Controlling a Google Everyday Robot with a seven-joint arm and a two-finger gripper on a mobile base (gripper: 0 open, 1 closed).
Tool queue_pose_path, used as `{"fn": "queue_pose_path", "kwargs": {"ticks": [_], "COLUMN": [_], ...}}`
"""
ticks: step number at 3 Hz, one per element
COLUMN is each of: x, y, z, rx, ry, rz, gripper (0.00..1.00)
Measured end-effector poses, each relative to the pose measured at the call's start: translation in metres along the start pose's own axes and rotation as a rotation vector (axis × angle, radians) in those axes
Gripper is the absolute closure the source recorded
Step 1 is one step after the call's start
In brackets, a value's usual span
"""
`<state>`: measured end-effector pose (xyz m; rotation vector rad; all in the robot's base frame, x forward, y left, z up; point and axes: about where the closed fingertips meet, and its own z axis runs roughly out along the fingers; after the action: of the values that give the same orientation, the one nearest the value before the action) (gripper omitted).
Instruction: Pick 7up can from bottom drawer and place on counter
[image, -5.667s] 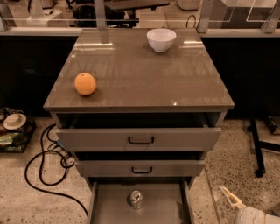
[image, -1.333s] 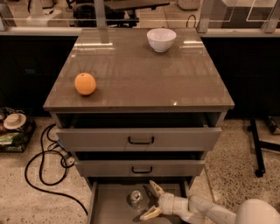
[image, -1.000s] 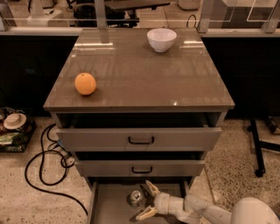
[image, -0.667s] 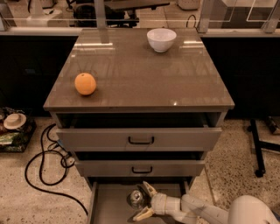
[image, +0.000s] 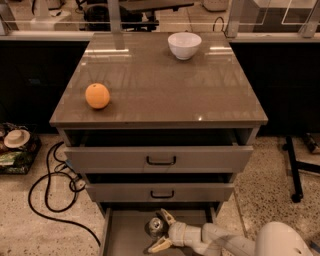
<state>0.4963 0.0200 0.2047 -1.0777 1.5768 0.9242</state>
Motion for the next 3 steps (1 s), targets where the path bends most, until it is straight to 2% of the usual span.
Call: {"fn": "queue_pose_path", "kwargs": {"ticks": [1, 3], "x": [0.0152, 0.0208], "y": [-0.0067, -0.0093], "z": [0.0071, 0.0098], "rx": [0.017, 0.026], "ry": [-0.009, -0.031], "rz": [0.038, 0.060], "gripper": [0.04, 0.49]}}
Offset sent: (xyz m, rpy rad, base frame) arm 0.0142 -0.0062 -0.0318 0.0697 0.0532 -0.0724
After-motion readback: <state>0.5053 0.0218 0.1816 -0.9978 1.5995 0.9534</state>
